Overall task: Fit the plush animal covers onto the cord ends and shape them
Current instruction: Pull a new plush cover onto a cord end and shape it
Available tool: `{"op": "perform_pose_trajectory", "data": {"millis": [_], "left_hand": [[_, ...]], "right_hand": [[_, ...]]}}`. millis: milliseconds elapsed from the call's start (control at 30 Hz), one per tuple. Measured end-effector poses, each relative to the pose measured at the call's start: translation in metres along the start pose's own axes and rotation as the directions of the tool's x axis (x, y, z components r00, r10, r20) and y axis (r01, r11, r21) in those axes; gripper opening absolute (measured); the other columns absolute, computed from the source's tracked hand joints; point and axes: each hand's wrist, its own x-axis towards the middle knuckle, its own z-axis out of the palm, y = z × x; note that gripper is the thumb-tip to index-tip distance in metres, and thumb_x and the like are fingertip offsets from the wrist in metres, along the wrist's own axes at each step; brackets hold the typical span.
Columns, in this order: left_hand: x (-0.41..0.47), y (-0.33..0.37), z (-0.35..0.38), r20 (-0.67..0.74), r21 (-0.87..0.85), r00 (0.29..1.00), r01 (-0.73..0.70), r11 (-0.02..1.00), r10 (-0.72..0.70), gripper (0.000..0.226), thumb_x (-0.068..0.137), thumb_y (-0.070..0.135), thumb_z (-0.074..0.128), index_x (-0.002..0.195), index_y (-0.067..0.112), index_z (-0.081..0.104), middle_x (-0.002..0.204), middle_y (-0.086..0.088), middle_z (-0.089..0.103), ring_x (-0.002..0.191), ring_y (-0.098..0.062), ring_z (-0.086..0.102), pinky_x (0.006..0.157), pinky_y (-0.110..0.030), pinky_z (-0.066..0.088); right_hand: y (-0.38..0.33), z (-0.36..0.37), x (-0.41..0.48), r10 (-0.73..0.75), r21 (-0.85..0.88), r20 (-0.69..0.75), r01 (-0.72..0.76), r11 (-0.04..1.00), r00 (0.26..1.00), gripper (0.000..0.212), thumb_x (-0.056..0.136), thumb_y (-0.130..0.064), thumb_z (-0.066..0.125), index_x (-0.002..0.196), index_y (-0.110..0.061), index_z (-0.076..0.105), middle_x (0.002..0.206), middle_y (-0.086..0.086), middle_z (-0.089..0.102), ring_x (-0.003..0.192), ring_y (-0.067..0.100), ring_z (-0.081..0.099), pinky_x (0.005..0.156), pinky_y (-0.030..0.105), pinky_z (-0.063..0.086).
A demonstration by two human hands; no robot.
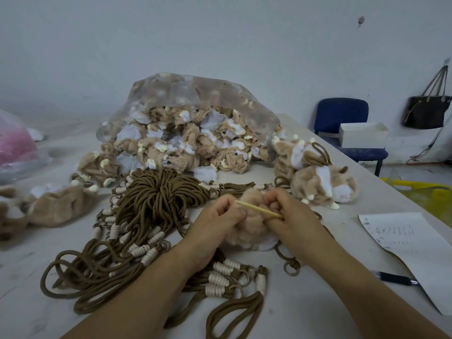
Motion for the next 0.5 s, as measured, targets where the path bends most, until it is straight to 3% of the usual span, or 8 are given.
{"op": "perform_pose_trajectory", "data": {"millis": [100,200,300,367,433,500], "left_hand": [[0.003,0.001,-0.001,-0.06,0.03,0.998,-0.008,1.0,0.01,0.02,0.084,0.031,0.068,0.072,0.018,0.059,0.075,-0.004,0.056,0.076,-0.02,0.052,0.07,-0.034,0.043],[0.002,0.005,-0.001,-0.034,0.209,0.995,-0.083,0.974,0.092,0.026,0.078,0.05,0.07,0.066,0.034,0.053,0.064,0.016,0.056,0.063,-0.002,0.056,0.055,-0.016,0.044],[0.0,0.007,0.002,0.053,0.425,0.991,-0.13,0.896,0.119,0.039,0.064,0.062,0.078,0.091,0.057,0.049,0.091,0.031,0.061,0.079,0.01,0.06,0.062,-0.011,0.048],[0.001,0.005,0.005,0.093,0.526,0.988,-0.155,0.836,0.125,0.053,0.067,0.056,0.076,0.105,0.069,0.041,0.105,0.036,0.057,0.095,0.015,0.055,0.072,-0.006,0.046],[0.002,0.001,0.005,0.097,0.53,0.984,-0.179,0.829,0.151,0.046,0.074,0.042,0.076,0.107,0.061,0.051,0.103,0.033,0.061,0.093,0.013,0.057,0.071,-0.005,0.044],[0.003,-0.002,0.003,0.013,0.488,0.986,-0.15,0.86,0.164,0.033,0.074,0.038,0.072,0.102,0.049,0.06,0.096,0.026,0.067,0.087,0.005,0.063,0.07,-0.015,0.051]], "right_hand": [[-0.001,-0.004,-0.002,-0.015,0.068,-0.106,0.022,0.997,0.994,0.011,0.09,-0.027,0.059,0.083,-0.03,0.051,0.069,-0.002,0.051,0.067,0.01,0.048,0.058,0.024,0.039],[-0.001,-0.012,-0.001,0.022,0.174,-0.191,0.012,0.985,0.981,0.004,0.092,-0.03,0.055,0.088,-0.028,0.054,0.076,0.0,0.057,0.069,0.01,0.052,0.057,0.023,0.045],[-0.002,-0.014,-0.001,0.029,0.187,-0.205,0.01,0.982,0.978,0.006,0.093,-0.033,0.053,0.088,-0.03,0.055,0.079,-0.01,0.059,0.07,0.003,0.054,0.057,0.014,0.044],[-0.005,-0.013,-0.001,0.012,0.19,-0.202,0.027,0.981,0.979,0.007,0.093,-0.032,0.053,0.088,-0.028,0.056,0.079,-0.009,0.059,0.07,0.003,0.054,0.058,0.015,0.044],[-0.007,-0.01,-0.002,-0.007,0.193,-0.192,0.045,0.98,0.981,0.012,0.091,-0.034,0.054,0.089,-0.024,0.058,0.077,-0.006,0.059,0.071,0.006,0.053,0.059,0.02,0.045],[-0.007,-0.009,-0.002,-0.007,0.147,-0.183,0.034,0.989,0.983,0.014,0.088,-0.037,0.055,0.087,-0.024,0.058,0.074,-0.007,0.058,0.069,0.007,0.052,0.06,0.03,0.046]]}}
